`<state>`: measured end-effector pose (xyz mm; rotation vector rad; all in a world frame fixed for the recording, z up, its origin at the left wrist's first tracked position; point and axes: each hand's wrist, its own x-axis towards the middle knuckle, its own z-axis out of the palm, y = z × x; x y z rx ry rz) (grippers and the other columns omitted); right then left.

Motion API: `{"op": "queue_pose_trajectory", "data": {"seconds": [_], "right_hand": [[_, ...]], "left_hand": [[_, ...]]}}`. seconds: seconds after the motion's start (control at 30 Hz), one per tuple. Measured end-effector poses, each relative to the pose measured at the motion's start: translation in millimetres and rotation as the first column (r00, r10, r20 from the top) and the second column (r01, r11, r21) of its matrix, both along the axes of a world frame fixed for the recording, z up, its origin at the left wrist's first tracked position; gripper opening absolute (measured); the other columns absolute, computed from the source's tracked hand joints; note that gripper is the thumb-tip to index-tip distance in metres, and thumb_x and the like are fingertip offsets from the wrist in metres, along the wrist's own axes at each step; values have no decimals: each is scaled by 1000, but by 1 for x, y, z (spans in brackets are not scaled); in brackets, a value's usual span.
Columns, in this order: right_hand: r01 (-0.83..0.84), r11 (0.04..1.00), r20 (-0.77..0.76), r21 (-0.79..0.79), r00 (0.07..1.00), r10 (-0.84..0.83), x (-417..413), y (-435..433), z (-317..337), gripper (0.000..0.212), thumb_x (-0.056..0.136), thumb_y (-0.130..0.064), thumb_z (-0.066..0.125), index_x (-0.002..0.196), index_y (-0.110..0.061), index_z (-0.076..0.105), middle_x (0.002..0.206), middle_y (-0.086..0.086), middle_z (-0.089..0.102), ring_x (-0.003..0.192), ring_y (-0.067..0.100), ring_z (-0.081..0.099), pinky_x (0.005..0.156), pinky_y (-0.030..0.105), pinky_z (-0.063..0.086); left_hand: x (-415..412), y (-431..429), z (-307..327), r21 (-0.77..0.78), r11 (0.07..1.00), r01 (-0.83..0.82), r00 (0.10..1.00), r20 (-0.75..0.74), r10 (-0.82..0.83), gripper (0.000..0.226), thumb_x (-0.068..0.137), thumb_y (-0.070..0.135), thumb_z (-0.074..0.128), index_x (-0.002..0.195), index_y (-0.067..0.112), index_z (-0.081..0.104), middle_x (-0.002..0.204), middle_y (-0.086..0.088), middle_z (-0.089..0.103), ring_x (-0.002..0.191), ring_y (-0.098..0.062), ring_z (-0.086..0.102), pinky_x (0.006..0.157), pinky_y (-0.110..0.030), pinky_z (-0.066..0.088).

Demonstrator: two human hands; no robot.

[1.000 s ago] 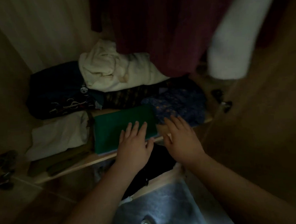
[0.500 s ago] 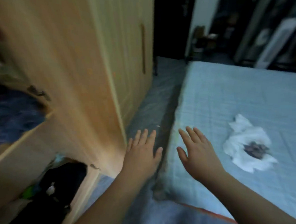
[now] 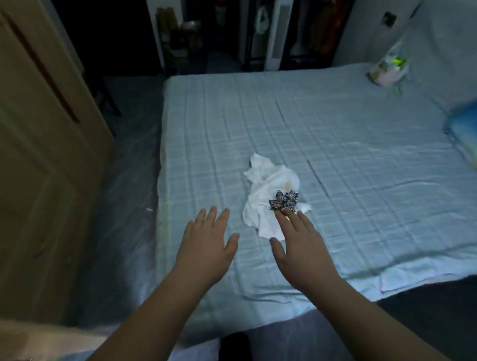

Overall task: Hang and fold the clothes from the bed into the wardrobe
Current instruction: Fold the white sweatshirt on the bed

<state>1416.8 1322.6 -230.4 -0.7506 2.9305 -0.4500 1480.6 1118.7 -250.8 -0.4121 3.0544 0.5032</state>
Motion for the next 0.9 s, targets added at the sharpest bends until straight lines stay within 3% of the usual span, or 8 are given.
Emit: {"op": "queue_pose_trajectory", "data": {"seconds": [0.47, 0.6, 0.9], "right_hand": [[198, 980, 195, 23, 960, -199, -200, -27, -77, 55, 96, -30, 55, 147, -12, 43, 149, 9, 46, 140, 30, 35, 113, 43, 32], [210, 975, 283, 74, 933, -222, -249, -16, -122, 54, 96, -28, 56, 145, -8, 44, 148, 12, 46, 139, 31, 36, 113, 44, 34], [229, 972, 530, 56, 818, -223, -376, -21, -259, 58, 88, -21, 66, 141, -8, 44, 139, 13, 51, 130, 34, 44, 107, 43, 38]], "left_hand": [[-221, -33, -96, 200, 977, 79, 974, 194, -118, 64, 101, 45, 42, 156, 17, 26, 161, -11, 30, 149, -30, 23, 121, -40, 21], [-271, -30, -137, 303, 953, 1, 966, 247, -80, 59, 98, 32, 51, 150, 9, 36, 150, -14, 45, 137, -32, 39, 114, -39, 31], [-374, -21, -262, 406, 872, -273, 881, 470, 57, 54, 95, 20, 55, 145, 9, 38, 137, -17, 49, 127, -33, 47, 104, -40, 39]]}}
